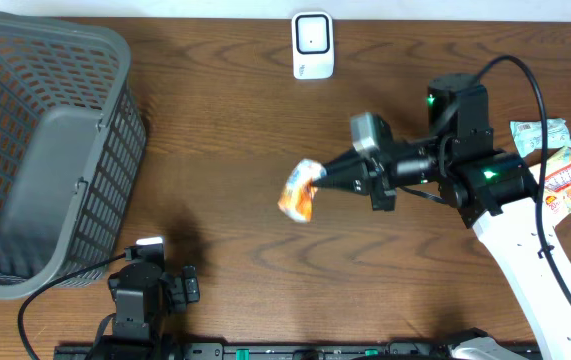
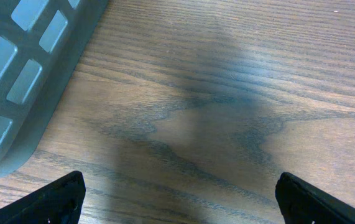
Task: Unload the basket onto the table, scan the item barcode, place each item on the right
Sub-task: 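Rotate the held tissue pack to turn its barcode, then hold the tissue pack against the white scanner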
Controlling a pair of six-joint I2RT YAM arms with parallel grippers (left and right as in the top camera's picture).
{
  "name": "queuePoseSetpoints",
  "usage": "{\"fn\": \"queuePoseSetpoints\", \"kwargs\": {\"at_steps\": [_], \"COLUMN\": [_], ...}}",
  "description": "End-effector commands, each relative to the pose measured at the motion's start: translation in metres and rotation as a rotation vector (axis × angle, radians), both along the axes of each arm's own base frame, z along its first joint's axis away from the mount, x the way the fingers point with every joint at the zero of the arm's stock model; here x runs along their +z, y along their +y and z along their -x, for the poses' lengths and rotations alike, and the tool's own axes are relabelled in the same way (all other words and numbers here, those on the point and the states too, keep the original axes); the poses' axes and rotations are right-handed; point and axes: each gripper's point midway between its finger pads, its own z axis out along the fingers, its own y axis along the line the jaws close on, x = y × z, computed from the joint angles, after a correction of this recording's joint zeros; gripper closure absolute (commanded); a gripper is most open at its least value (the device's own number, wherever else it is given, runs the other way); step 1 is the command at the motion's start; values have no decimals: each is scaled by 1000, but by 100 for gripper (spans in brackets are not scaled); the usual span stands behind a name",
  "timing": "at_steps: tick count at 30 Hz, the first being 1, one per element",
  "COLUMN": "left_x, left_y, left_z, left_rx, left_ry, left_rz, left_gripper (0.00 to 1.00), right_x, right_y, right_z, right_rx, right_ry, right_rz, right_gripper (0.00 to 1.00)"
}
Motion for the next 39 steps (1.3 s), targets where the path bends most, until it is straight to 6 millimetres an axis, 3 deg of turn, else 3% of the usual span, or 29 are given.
{"fn": "queuePoseSetpoints", "kwargs": {"at_steps": [1, 4, 6, 15, 17, 23, 27, 30, 37, 39], "left_x": [-5, -5, -5, -5, -5, -5, -5, -5, -5, -5], "left_y": [2, 2, 2, 2, 2, 2, 2, 2, 2, 2], "left_z": [4, 4, 4, 4, 4, 4, 4, 4, 4, 4], "left_rx": [9, 9, 9, 9, 9, 8, 9, 9, 9, 9], "left_ry": [22, 22, 22, 22, 22, 22, 22, 22, 22, 22], "left_rz": [-4, -4, -4, -4, -4, -4, -4, -4, -4, -4], "left_gripper": [2, 2, 2, 2, 2, 2, 2, 2, 2, 2], "right_x": [-44, -76, -85, -91, -95, -115, -126, -132, -156, -161], "right_y": [-21, -45, -53, -43, -47, -51, -31, -15, -38, -42], "right_z": [-52, -68, -68, -46, -51, -68, -103, -141, -238, -257], "right_rx": [-483, -755, -827, -805, -854, -1069, -1038, -956, -993, -961], "right_ry": [505, 722, 794, 968, 953, 1334, 1429, 1488, 1662, 1702], "right_rz": [200, 291, 315, 338, 350, 264, 165, 48, -314, -388], "right_gripper": [99, 99, 99, 99, 99, 99, 99, 98, 99, 98]}}
